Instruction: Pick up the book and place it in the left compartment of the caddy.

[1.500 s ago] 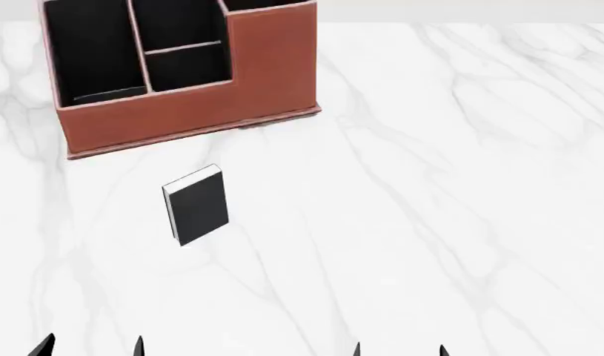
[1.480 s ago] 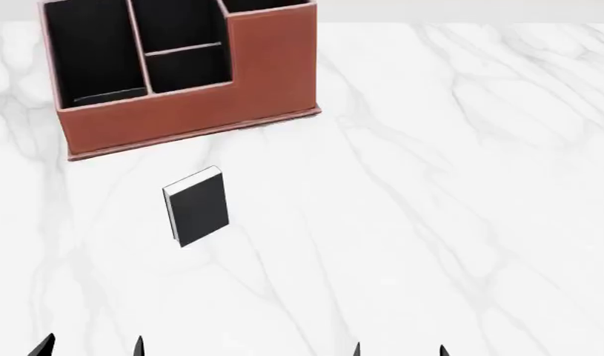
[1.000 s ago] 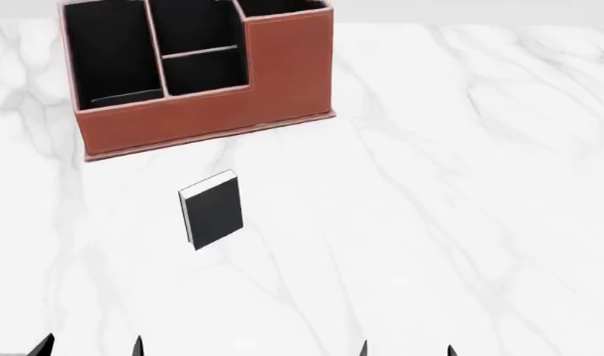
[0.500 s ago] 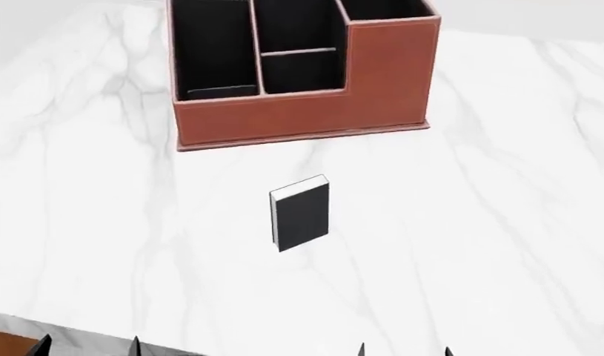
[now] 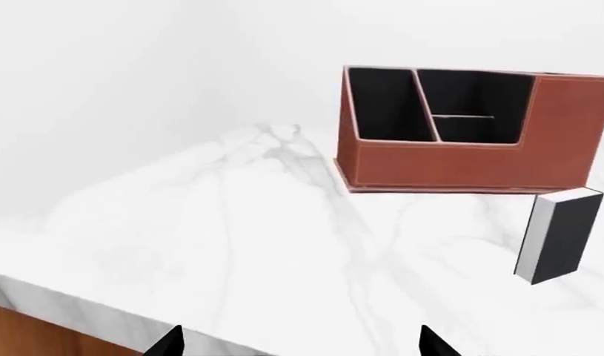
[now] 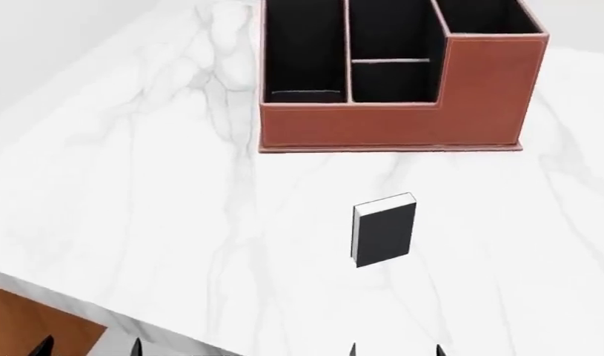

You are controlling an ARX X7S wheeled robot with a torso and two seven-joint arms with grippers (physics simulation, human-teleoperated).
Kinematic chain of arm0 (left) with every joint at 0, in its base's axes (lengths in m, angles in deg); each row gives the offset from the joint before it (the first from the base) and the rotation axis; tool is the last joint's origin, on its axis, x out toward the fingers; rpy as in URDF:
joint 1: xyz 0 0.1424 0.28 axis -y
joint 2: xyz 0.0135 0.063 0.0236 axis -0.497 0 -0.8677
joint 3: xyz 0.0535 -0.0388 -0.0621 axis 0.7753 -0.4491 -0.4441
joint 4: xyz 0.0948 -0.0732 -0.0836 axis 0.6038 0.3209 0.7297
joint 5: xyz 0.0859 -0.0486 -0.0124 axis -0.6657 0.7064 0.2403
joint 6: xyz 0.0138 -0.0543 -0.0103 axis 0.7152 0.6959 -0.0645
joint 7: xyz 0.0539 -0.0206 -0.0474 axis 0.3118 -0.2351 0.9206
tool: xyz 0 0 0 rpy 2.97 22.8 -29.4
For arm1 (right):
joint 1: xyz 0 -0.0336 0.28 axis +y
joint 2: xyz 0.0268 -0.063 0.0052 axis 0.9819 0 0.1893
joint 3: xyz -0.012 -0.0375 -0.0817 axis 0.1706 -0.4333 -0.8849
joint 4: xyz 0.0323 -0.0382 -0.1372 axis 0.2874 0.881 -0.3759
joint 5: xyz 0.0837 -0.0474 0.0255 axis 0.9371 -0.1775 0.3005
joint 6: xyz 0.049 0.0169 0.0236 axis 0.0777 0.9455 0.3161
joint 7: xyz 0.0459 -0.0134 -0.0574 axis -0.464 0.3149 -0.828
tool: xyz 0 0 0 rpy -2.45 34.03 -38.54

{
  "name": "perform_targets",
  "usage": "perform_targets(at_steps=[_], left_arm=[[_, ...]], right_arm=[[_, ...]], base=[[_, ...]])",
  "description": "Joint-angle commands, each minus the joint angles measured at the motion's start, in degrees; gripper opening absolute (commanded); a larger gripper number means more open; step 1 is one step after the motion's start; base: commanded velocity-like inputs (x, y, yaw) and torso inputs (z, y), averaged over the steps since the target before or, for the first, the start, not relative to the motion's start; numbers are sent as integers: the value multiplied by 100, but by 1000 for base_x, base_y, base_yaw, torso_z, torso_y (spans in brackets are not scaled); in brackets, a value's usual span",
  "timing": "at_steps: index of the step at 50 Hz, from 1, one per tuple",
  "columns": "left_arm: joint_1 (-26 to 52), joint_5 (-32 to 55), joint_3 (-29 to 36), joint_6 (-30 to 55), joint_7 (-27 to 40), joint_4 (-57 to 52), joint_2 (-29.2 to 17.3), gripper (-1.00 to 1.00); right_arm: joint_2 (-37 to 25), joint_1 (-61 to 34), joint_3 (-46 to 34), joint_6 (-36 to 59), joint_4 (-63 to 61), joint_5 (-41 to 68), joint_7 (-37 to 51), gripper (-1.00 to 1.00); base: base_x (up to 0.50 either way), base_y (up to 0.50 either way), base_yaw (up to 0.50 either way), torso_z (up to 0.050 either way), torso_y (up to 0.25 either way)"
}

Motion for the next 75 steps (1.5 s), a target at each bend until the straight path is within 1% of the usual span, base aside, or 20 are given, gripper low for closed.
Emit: perform_targets(at_steps=[1, 4, 5, 18, 23, 27, 48, 49, 54, 69, 75], left_arm=[[10, 74, 84, 34, 36, -21, -60, 100], [16, 93, 97, 46, 52, -32, -71, 100], [16, 96, 102, 43, 58, -35, -75, 100], [39, 168, 155, 54, 107, -46, -128, 100], [34, 185, 179, 52, 129, -56, -146, 100], [30, 208, 186, 61, 141, -73, -159, 100], [29, 291, 254, 39, 222, -90, -231, 100], [34, 287, 262, 33, 228, -68, -229, 100], [19, 298, 279, 51, 255, -105, -254, 100], [-57, 381, 224, 6, 366, -382, -346, 100], [-85, 433, 226, 63, 396, -519, -380, 100]], right_arm=[[-45, 39, 43, -91, -60, 307, -16, 100], [-60, 10, 77, -92, -53, 438, -52, 100], [-60, -10, 86, 0, -48, 416, 12, 100], [-91, -4, 72, -188, 9, 469, 113, 100], [-118, 8, 83, -141, -34, 472, 200, 100], [-162, -65, -80, 149, -54, 224, 324, 100], [-238, -28, -131, 11, -131, 352, 379, 100], [-272, -53, -113, 279, -269, 406, 401, 100], [-347, -15, -77, 543, -646, 558, 408, 100], [-485, -25, -70, 963, -1238, 594, 646, 100], [-526, 10, -112, 897, -1288, 580, 703, 100]], base=[[0, 0, 0, 0, 0], [0, 0, 0, 0, 0], [474, 158, 0, 0, 0], [474, 158, 0, 0, 0], [14, 5, 0, 0, 0], [-119, 356, 0, 0, 0], [-138, 453, 0, 0, 0], [0, 0, 0, 0, 0], [0, 0, 0, 0, 0], [453, 221, 0, 0, 0], [0, 0, 0, 0, 3]])
